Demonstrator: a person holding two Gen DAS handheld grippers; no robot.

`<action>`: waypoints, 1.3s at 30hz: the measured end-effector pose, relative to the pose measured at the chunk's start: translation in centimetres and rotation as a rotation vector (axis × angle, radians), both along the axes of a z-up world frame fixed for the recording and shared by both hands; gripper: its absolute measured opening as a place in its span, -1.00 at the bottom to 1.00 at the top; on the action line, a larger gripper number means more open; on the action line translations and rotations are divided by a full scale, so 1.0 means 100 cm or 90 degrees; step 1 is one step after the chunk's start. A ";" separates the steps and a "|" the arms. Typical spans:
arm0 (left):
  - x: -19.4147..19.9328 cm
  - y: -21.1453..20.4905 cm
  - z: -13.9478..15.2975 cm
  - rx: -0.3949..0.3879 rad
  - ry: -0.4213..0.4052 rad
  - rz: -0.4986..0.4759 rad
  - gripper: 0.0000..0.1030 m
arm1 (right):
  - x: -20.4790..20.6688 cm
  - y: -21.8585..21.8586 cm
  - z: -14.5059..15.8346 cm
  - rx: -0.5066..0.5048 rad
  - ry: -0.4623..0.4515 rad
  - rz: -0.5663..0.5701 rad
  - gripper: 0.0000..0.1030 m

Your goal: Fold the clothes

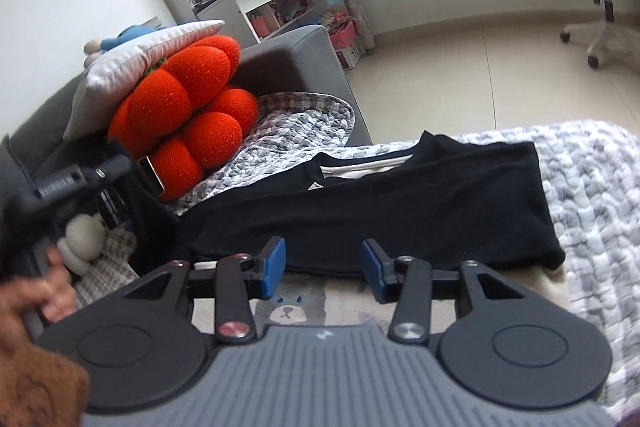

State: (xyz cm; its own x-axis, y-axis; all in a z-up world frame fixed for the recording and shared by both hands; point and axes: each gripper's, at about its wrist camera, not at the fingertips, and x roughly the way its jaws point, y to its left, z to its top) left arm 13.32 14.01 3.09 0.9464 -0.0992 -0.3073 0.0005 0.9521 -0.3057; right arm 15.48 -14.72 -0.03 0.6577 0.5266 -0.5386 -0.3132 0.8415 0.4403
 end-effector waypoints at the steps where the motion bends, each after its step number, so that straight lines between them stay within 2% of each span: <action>1: 0.003 -0.012 -0.004 0.018 0.010 -0.014 -0.85 | 0.002 -0.003 -0.002 0.015 0.011 -0.005 -0.09; 6: 0.015 -0.056 -0.023 0.100 0.041 -0.061 -0.85 | 0.015 -0.021 -0.016 0.110 0.082 -0.033 -0.09; 12: 0.019 -0.076 -0.041 0.165 0.058 -0.088 -0.85 | 0.028 -0.034 -0.034 0.197 0.157 -0.043 -0.09; 20: 0.022 -0.095 -0.061 0.234 0.075 -0.117 -0.85 | 0.047 -0.022 -0.043 0.236 0.183 -0.014 -0.08; 24: 0.021 -0.106 -0.065 0.265 0.079 -0.140 -0.83 | 0.059 -0.009 -0.045 0.246 0.182 0.016 0.02; 28: 0.010 -0.109 -0.062 0.257 0.085 -0.207 -0.60 | 0.070 0.000 -0.056 0.263 0.203 0.029 0.06; 30: 0.005 -0.106 -0.059 0.247 0.086 -0.249 -0.34 | 0.073 0.003 -0.062 0.266 0.216 0.029 0.06; 33: 0.004 -0.089 -0.055 0.217 0.101 -0.279 -0.15 | 0.075 0.007 -0.069 0.268 0.233 0.025 0.06; 36: 0.014 -0.059 -0.054 0.151 0.139 -0.256 -0.14 | 0.073 0.012 -0.072 0.254 0.238 0.026 0.06; 39: 0.027 -0.029 -0.056 0.095 0.189 -0.196 -0.12 | 0.067 0.017 -0.071 0.232 0.233 0.036 0.06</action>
State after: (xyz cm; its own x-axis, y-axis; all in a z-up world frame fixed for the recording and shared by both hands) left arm 16.04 11.13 -2.55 0.7487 -0.2965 -0.5929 0.2243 0.9550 -0.1943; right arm 22.20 -13.06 -7.11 0.4254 0.7524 -0.5029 -0.1238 0.5988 0.7913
